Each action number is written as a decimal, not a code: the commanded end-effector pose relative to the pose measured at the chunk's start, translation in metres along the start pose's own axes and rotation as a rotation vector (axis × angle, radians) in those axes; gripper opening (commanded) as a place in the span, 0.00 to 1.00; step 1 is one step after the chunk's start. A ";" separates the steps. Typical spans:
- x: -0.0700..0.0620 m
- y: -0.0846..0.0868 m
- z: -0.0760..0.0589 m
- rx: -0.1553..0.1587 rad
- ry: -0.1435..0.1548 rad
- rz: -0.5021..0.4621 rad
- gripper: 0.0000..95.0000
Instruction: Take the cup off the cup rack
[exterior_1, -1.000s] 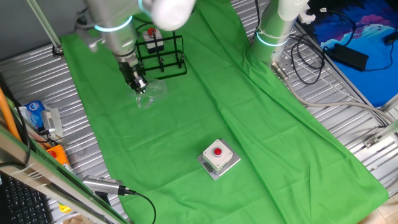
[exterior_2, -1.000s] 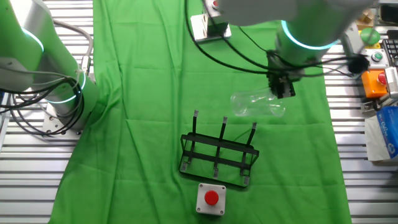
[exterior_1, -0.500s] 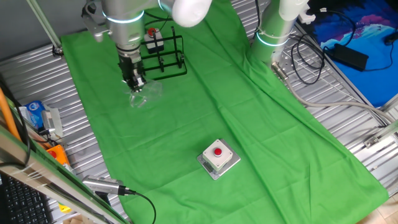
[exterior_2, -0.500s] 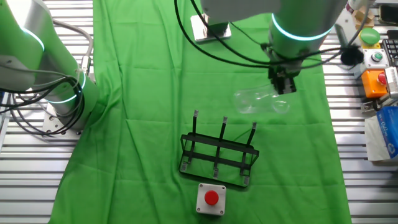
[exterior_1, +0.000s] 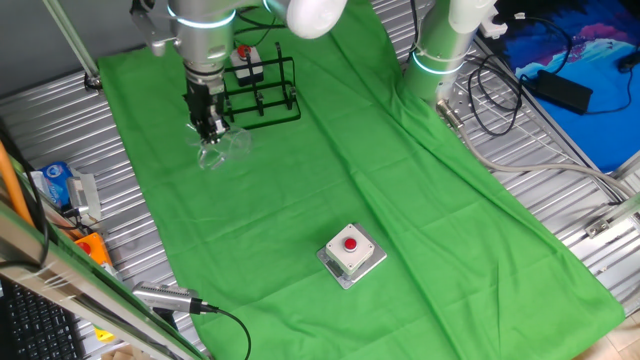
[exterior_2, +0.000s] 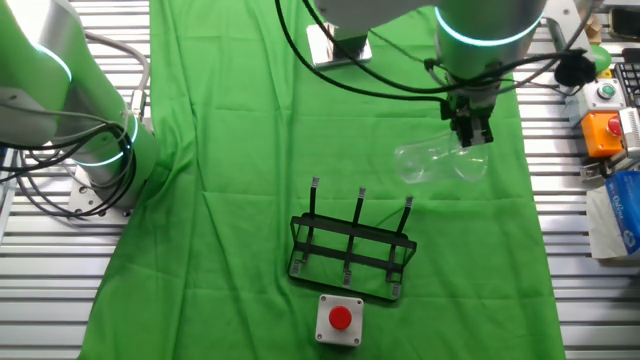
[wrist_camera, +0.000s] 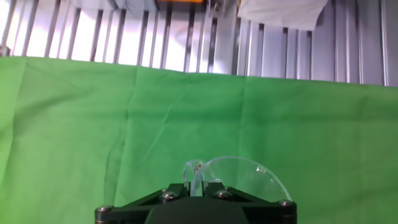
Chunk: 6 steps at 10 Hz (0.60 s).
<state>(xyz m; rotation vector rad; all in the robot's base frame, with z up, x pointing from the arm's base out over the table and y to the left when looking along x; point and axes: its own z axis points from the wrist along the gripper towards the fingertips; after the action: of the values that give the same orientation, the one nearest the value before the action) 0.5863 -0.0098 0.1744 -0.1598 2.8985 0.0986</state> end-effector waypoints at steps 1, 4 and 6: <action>0.000 0.000 0.001 0.001 -0.023 0.000 0.00; -0.003 -0.005 0.010 0.013 -0.021 -0.042 0.00; -0.004 -0.007 0.016 0.011 -0.019 -0.055 0.00</action>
<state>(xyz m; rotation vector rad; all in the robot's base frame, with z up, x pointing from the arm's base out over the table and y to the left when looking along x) 0.5969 -0.0156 0.1554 -0.2400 2.8739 0.0770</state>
